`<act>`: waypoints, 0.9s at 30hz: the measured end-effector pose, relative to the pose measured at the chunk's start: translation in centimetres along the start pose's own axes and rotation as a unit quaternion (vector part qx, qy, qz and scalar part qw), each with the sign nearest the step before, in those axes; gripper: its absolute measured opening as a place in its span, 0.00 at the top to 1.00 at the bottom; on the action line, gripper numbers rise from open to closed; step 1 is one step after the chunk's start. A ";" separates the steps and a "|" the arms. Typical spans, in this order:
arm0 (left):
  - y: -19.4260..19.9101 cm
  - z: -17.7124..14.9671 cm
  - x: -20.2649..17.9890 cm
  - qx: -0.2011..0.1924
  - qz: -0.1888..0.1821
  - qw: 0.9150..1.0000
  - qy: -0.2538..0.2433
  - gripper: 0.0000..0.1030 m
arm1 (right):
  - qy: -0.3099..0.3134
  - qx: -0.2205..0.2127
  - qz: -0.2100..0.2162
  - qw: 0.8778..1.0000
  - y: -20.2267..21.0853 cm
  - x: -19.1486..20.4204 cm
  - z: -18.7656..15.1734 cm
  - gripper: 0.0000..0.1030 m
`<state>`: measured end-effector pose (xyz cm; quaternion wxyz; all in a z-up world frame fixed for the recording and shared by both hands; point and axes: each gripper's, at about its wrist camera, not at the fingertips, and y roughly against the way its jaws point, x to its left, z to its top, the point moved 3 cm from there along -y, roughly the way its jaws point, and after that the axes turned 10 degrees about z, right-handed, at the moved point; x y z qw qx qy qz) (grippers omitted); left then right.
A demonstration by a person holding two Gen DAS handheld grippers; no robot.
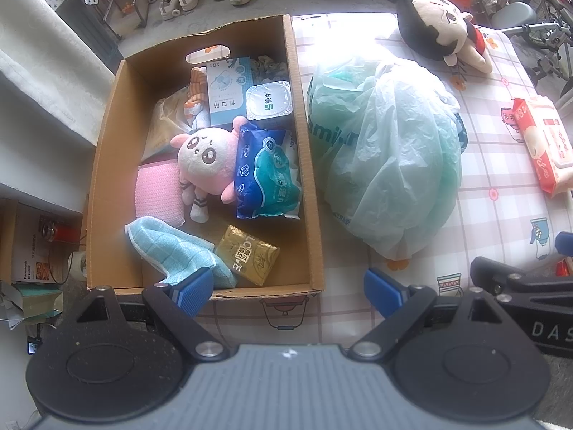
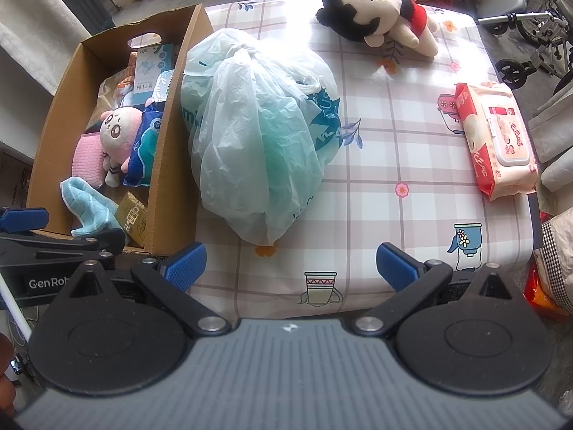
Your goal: Organize soft objects
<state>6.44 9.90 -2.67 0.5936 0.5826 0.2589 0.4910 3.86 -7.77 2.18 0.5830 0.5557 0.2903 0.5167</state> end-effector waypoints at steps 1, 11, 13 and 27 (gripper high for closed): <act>0.0 0.0 0.0 0.000 0.000 1.000 0.000 0.11 | 0.000 0.000 0.000 1.000 0.0 0.0 0.0 0.01; -0.1 -0.1 0.1 0.000 0.000 1.000 0.000 0.11 | 0.001 0.000 0.000 1.000 0.0 0.0 0.0 0.01; -0.1 -0.1 0.1 0.000 0.000 1.000 0.001 0.11 | 0.001 0.000 -0.001 1.000 0.0 0.1 0.0 0.01; -0.1 -0.1 0.3 0.000 0.001 1.000 -0.001 0.11 | 0.002 0.001 -0.001 1.000 -0.1 0.2 0.0 0.01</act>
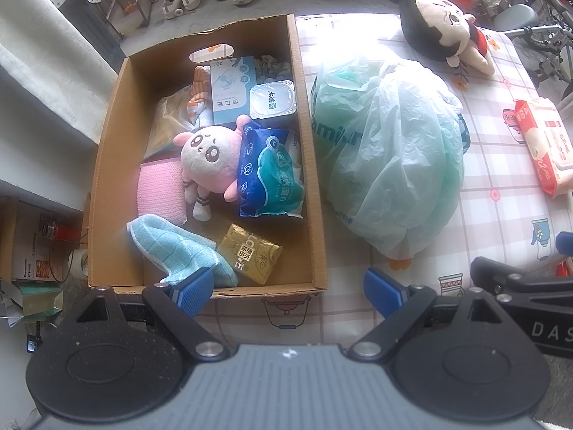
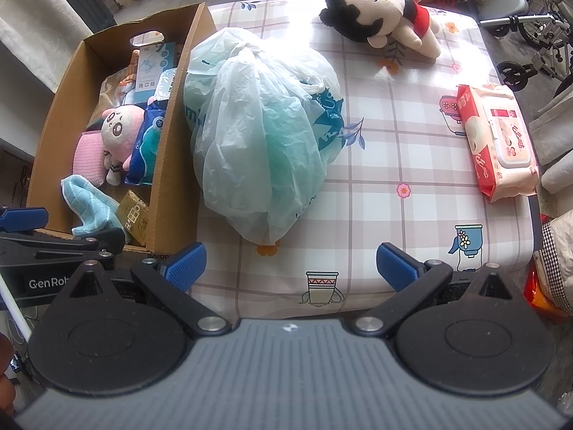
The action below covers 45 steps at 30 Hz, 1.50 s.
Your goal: Organize soft objects
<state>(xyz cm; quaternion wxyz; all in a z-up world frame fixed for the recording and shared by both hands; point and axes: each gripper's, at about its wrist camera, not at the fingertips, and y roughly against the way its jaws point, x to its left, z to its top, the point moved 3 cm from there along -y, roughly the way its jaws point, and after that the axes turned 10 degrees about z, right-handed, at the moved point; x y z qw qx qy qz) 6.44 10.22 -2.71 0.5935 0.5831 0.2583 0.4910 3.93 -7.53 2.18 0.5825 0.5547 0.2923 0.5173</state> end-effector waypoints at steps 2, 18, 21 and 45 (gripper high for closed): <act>0.0 0.0 0.0 0.000 0.000 1.000 0.000 0.11 | 0.000 0.000 0.000 1.000 0.0 0.0 0.0 0.01; 0.1 0.4 -0.4 0.000 0.004 1.000 -0.003 0.11 | 0.000 0.001 0.001 1.000 0.0 -0.4 0.2 0.01; 0.1 0.4 -0.4 0.000 0.004 1.000 -0.003 0.11 | -0.002 0.001 0.002 1.000 0.0 -0.5 0.2 0.01; -0.1 0.1 -0.2 0.000 0.006 1.000 -0.002 0.11 | 0.000 0.002 0.003 1.000 -0.2 -0.2 0.0 0.01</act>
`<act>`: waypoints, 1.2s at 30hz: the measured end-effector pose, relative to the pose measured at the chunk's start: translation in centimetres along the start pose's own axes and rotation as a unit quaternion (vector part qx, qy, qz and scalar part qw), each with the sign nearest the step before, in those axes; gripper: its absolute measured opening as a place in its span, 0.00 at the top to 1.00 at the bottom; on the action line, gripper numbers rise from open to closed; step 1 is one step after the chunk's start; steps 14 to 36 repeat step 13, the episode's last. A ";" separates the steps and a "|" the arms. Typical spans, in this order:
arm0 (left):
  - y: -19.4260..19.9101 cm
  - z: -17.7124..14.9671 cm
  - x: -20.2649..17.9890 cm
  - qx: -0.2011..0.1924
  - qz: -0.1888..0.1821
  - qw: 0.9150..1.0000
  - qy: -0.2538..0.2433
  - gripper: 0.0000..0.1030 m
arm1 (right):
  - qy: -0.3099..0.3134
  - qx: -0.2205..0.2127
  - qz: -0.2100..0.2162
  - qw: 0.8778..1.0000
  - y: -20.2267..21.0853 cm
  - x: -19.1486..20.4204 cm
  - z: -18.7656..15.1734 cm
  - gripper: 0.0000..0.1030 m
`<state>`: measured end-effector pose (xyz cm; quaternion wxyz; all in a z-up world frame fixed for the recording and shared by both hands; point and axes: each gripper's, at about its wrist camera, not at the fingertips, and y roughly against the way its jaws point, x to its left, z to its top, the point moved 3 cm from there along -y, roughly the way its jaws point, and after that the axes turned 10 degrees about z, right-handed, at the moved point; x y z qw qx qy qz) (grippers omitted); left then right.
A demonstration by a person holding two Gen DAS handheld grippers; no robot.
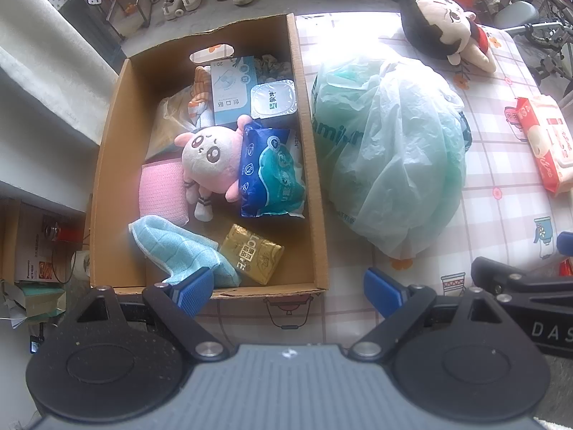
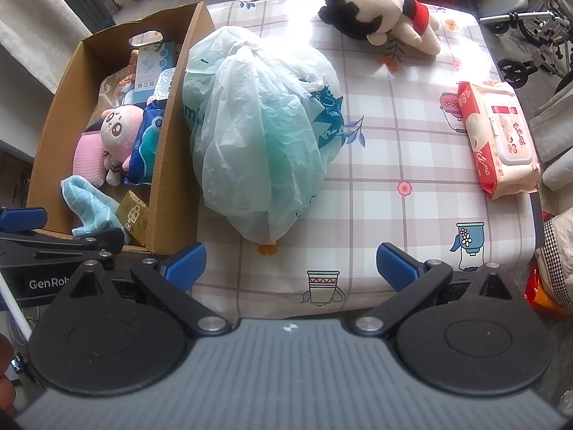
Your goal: Organize soft objects
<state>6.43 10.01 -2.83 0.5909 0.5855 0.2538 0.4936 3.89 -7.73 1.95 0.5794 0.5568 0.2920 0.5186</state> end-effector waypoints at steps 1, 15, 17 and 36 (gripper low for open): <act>0.0 0.0 0.0 0.000 0.000 1.000 0.000 0.11 | 0.000 0.000 0.000 1.000 0.0 0.0 0.0 0.01; 0.0 0.1 0.0 0.000 0.000 1.000 -0.001 0.11 | 0.001 -0.001 0.000 1.000 0.0 -0.1 0.1 0.01; 0.0 0.1 0.0 0.000 0.000 1.000 -0.001 0.11 | 0.001 -0.001 0.000 1.000 0.0 -0.1 0.1 0.01; 0.0 0.1 0.0 0.000 0.000 1.000 -0.001 0.11 | 0.001 -0.001 0.000 1.000 0.0 -0.1 0.1 0.01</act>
